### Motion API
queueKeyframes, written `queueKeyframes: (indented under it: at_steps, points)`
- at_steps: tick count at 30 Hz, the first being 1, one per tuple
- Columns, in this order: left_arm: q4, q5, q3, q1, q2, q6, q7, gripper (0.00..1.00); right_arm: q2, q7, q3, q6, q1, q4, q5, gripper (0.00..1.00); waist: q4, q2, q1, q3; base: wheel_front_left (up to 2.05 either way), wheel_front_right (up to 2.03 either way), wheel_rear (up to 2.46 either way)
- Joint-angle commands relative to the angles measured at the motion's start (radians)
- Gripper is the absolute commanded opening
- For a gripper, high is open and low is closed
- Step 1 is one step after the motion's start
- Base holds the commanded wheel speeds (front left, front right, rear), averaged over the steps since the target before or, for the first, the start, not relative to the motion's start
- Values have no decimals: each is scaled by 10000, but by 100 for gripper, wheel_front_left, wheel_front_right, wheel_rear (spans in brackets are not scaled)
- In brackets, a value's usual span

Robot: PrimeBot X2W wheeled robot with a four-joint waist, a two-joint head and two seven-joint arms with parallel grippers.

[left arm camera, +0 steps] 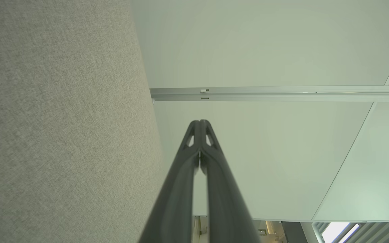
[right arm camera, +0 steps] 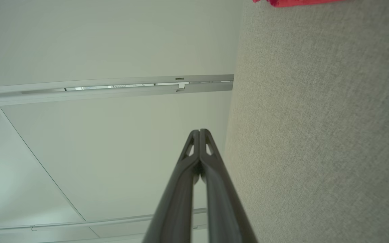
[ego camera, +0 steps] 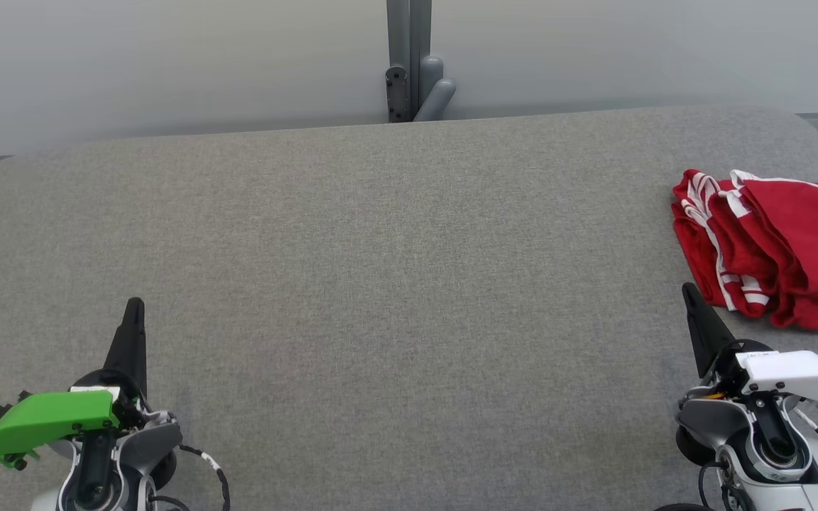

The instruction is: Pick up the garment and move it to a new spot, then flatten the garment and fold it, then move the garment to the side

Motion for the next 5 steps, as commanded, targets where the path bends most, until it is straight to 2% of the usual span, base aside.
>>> queueKeyframes:
  at_steps: [1, 5]
  points:
    - [-1, 4, 8, -102, 59, 39, 36, 0, -70, -46, 16, 4, -7, -45, 37, 0, 0, 0, -1, 0, 0, 0, 0]
    - [-2, 4, 8, -102, 59, 39, 36, 0, -90, -51, 39, 4, -4, -48, 68, 0, 0, 0, -1, 0, 0, 0, 0]
